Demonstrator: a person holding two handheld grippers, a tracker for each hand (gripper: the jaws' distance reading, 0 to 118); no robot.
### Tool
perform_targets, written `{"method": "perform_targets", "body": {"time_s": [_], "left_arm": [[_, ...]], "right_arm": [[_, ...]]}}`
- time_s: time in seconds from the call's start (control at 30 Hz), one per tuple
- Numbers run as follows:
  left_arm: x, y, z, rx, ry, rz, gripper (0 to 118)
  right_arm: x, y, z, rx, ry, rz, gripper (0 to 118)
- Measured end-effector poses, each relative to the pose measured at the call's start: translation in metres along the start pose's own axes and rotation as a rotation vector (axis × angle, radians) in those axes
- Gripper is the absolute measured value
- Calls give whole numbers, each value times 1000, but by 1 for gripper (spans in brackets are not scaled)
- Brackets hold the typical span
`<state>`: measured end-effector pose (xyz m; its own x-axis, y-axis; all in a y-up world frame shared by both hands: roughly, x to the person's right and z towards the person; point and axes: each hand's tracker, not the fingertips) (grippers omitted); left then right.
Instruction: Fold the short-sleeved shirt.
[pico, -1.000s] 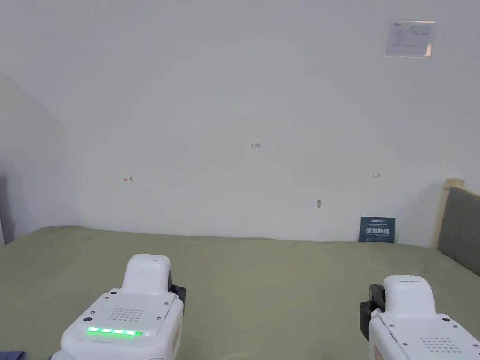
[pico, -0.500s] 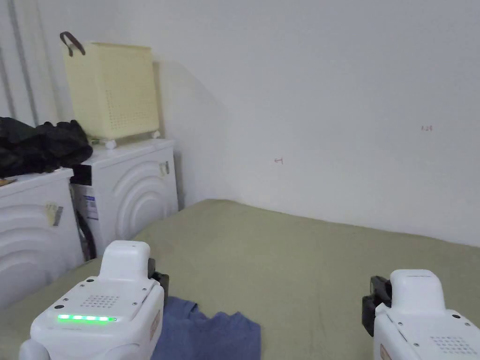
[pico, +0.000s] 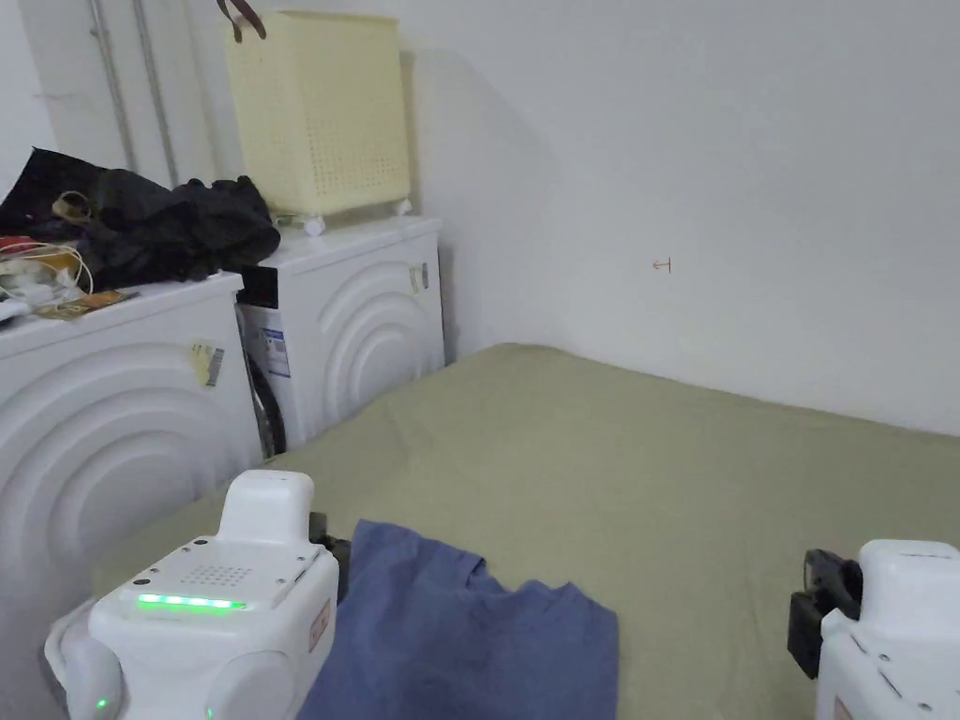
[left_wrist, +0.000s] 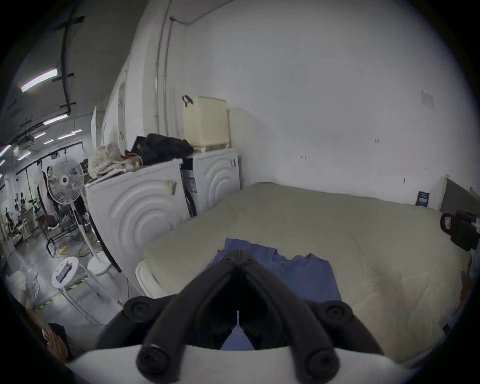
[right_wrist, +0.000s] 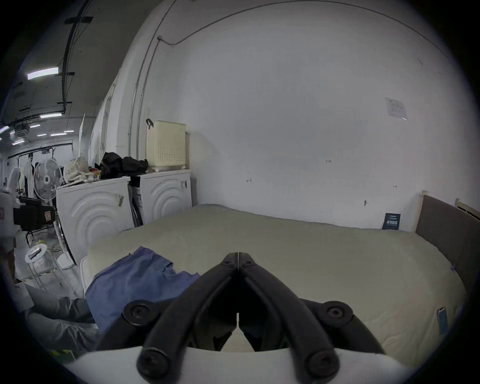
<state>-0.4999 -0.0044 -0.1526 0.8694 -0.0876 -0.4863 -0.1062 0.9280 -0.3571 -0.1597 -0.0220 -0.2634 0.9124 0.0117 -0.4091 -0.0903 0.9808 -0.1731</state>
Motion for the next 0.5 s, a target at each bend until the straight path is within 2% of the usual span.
{"method": "perform_targets", "body": {"time_s": [0.17, 0.3, 0.4, 0.43, 0.47, 0.5], "left_arm": [[24, -41, -77, -202, -83, -13, 0], [46, -79, -148, -405, -159, 0, 0], [56, -95, -182, -532, -227, 99, 1], [59, -98, -188, -554, -246, 103, 14], [63, -101, -196, -577, -264, 102, 50], [66, -105, -203, -599, -263, 92, 105]], "right_arm": [[7, -34, -11, -83, -14, 25, 0], [16, -70, -19, -182, -29, -3, 0], [23, -90, -23, -252, -17, -5, 0], [25, -95, -23, -259, -21, 0, 0], [28, -101, -23, -268, -27, 3, 0], [31, -105, -22, -284, -29, 5, 0]]}}
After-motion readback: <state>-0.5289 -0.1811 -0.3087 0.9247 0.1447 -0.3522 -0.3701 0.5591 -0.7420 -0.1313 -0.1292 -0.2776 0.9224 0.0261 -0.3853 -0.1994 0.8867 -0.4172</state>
